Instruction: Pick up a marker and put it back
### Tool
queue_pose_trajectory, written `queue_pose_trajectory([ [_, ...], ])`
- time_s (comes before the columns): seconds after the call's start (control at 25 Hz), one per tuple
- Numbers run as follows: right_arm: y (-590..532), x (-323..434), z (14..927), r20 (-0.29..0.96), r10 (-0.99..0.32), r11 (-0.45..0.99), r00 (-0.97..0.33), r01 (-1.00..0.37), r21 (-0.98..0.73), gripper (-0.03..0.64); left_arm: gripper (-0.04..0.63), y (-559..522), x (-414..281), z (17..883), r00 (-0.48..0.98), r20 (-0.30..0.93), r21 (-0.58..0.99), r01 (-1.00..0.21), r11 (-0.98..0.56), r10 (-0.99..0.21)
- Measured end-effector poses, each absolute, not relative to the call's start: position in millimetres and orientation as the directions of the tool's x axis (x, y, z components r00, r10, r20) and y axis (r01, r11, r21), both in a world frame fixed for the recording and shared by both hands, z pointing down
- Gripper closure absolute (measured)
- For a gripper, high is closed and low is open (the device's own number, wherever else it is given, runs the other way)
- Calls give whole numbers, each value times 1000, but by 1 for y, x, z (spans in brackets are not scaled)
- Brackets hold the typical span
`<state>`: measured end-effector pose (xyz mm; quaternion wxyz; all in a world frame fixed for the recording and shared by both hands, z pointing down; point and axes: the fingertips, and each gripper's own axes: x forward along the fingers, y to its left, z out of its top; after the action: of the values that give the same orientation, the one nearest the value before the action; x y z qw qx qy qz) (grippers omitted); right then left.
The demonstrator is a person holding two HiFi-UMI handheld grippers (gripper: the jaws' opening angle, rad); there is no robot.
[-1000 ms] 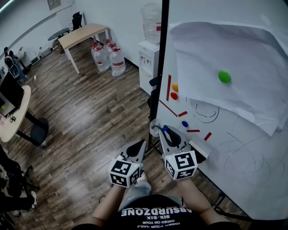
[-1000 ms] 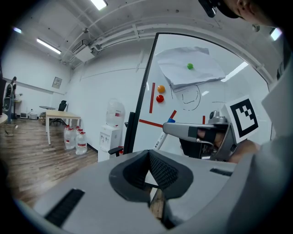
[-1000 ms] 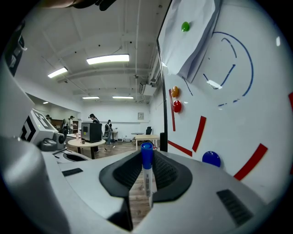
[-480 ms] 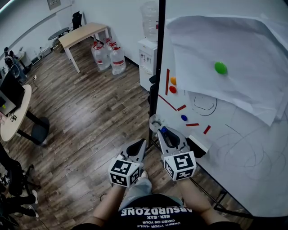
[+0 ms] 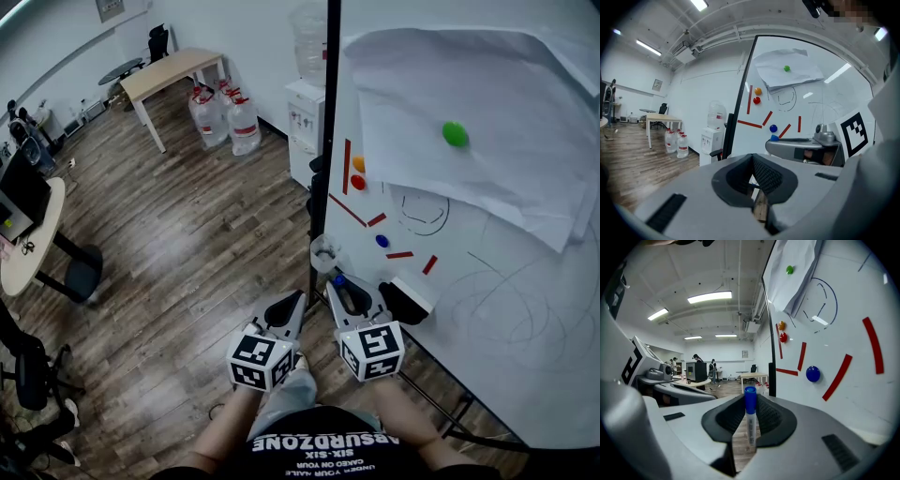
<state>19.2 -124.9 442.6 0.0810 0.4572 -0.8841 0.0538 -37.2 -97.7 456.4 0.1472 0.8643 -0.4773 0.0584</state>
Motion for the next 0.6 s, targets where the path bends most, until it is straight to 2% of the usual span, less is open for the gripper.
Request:
queue_pose_trajectory([
  [0.6, -112, 15, 467, 248, -776, 588, -579, -807, -44, 551, 588, -95, -35, 460, 533, 257, 161, -846, -508, -806],
])
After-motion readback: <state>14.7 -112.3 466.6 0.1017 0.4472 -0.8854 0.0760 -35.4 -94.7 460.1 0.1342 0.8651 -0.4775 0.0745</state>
